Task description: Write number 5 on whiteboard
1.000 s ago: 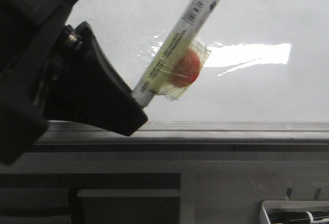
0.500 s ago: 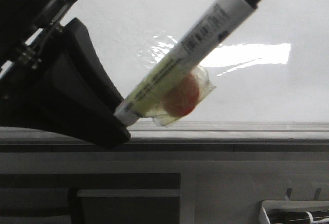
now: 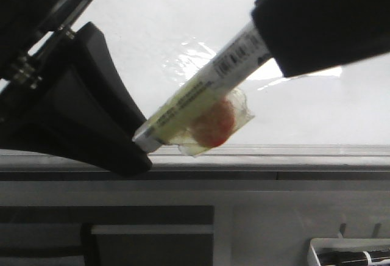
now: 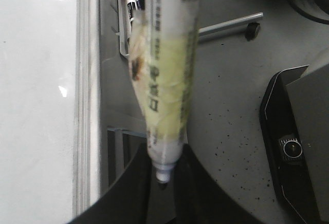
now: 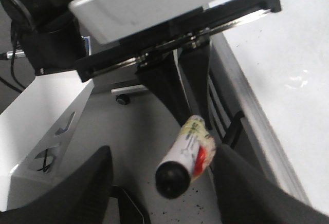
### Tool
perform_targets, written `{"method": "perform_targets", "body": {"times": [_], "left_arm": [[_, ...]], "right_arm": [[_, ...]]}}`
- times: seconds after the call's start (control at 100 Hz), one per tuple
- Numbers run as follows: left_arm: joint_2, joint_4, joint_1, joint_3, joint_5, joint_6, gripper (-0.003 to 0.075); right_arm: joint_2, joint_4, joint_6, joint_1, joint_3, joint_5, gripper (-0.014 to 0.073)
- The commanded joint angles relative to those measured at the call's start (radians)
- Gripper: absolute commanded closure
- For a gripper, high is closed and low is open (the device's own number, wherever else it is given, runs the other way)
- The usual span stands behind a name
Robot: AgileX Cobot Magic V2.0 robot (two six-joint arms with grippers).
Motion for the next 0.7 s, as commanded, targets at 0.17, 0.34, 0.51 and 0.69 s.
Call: {"method": "perform_targets", "body": {"times": [0.17,0.34,0.51,0.69], "left_arm": [[-0.026,-0.020,-0.008,-0.027,-0.041,-0.001,0.0741],[-0.026,-0.020,-0.008,-0.027,-0.041,-0.001,0.0741],[-0.026,-0.020,-0.008,-0.027,-0.041,-0.001,0.0741],[-0.026,-0.022,-0.008,-0.027,-0.041,-0.001,0.0741]], "right_arm": [[0.077,0.051,-0.012,0.023,-0.035,-0.113,0.0207],[0.122,0.092,-0.012,0.023,-0.035,-0.124,0.0207],[0.146,0.105,-0.012,0.023,-0.035,-0.119,0.0207],[0.152,0.130,-0.013,0.023,-0.035,-0.109,0.0207]]}}
